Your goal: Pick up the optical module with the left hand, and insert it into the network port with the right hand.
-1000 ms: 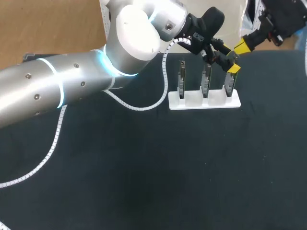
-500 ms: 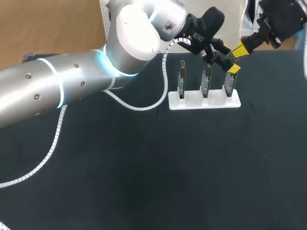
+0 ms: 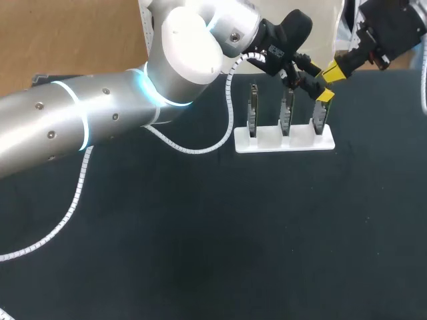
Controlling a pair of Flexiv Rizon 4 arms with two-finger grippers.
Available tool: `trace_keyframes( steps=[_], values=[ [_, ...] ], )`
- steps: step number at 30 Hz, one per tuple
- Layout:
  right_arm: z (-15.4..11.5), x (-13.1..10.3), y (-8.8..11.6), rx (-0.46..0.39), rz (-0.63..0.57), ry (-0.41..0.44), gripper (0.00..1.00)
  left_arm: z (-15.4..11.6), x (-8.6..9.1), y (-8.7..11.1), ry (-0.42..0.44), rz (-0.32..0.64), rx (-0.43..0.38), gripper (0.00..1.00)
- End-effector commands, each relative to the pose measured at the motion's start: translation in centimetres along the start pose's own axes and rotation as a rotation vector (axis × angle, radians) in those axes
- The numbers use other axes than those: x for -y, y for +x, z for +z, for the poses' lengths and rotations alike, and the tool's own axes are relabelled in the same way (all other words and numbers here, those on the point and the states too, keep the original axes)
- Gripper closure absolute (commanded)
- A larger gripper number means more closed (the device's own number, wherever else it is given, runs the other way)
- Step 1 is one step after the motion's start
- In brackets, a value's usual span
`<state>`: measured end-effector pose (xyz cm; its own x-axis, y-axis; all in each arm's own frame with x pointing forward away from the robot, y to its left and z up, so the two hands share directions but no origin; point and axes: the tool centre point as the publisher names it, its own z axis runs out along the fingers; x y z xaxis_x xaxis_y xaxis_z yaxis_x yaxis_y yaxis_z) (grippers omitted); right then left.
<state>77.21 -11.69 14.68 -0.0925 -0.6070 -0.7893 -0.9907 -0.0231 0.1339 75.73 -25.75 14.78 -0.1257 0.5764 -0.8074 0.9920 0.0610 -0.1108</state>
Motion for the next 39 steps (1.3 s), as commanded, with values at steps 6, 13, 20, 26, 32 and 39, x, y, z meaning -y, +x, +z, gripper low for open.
trace_keyframes(
  steps=[6, 13, 20, 26, 32, 39],
  values=[
    [0.1, 0.2, 0.4, 0.008, 0.003, -0.005, 1.0, 0.0, -0.1, -0.1, 0.002, -0.001, -0.006, 0.0],
    [0.3, 0.3, 0.8, 0.009, 0.015, -0.005, 1.0, 0.0, -0.1, -0.1, 0.002, -0.001, -0.006, 0.0],
    [0.3, 0.2, 0.6, 0.021, 0.016, -0.007, 1.0, 0.0, -0.1, -0.1, 0.002, -0.001, -0.006, 0.0],
    [0.0, 0.2, -0.3, 0.034, -0.013, 0.0, 1.0, 0.0, -0.1, -0.1, 0.002, -0.001, -0.006, 0.0],
    [-0.4, 0.3, -0.4, 0.029, -0.019, 0.01, 1.0, 0.0, -0.1, -0.1, 0.002, -0.001, -0.006, 0.0],
    [-0.2, 0.4, 0.0, 0.025, -0.012, 0.01, 1.0, 0.0, -0.1, -0.1, 0.002, -0.001, -0.006, 0.0]
  ],
)
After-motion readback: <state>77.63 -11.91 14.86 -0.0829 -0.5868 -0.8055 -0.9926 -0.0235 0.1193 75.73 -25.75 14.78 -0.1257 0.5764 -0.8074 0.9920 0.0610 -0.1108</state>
